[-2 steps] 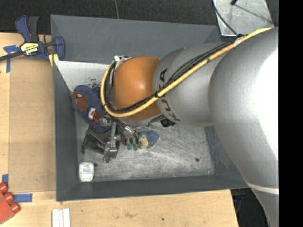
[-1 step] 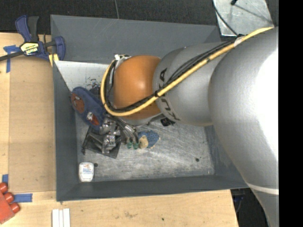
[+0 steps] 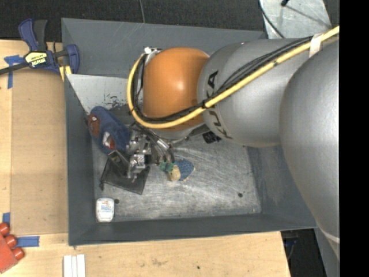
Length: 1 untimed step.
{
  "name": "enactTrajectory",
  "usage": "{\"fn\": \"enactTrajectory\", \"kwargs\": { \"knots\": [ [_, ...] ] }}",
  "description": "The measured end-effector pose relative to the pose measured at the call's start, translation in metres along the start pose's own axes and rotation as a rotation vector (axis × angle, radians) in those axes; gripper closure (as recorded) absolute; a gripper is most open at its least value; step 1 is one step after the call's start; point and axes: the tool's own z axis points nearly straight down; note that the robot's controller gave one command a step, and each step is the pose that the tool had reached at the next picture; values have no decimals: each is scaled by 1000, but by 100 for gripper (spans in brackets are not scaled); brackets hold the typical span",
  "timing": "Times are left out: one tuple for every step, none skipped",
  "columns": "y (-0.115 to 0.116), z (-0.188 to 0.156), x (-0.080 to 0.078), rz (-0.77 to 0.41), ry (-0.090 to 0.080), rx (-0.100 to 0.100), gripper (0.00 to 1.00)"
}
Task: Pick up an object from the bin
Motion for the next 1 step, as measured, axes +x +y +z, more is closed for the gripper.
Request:
{"fn": "enactTrajectory", "kwargs": {
  "knots": [
    [1,2,1,-1,3,-1,100]
  ]
}}
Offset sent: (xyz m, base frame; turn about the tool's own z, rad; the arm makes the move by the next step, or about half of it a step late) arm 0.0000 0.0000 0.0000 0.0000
